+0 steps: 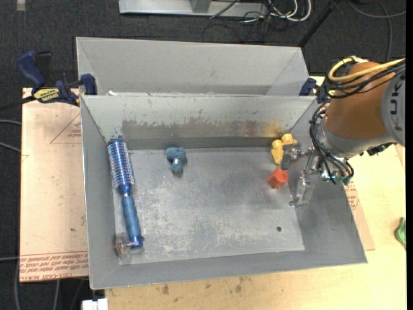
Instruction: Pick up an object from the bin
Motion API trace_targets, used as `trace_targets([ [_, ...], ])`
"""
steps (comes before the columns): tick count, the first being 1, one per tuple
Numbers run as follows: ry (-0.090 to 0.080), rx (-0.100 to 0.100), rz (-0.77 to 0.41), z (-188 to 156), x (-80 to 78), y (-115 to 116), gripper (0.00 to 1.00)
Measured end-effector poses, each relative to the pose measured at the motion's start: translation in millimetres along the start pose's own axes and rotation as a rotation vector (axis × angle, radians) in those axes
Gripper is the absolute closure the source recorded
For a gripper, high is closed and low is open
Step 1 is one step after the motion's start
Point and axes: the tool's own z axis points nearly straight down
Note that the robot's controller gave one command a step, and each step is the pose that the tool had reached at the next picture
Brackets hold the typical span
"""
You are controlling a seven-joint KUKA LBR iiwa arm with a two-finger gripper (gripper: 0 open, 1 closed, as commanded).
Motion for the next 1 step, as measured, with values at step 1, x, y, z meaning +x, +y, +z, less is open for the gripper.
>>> trace_targets([
  [1, -0.007, 0.001, -0.165, 41.2, -41.8, -0.3, 0.0],
])
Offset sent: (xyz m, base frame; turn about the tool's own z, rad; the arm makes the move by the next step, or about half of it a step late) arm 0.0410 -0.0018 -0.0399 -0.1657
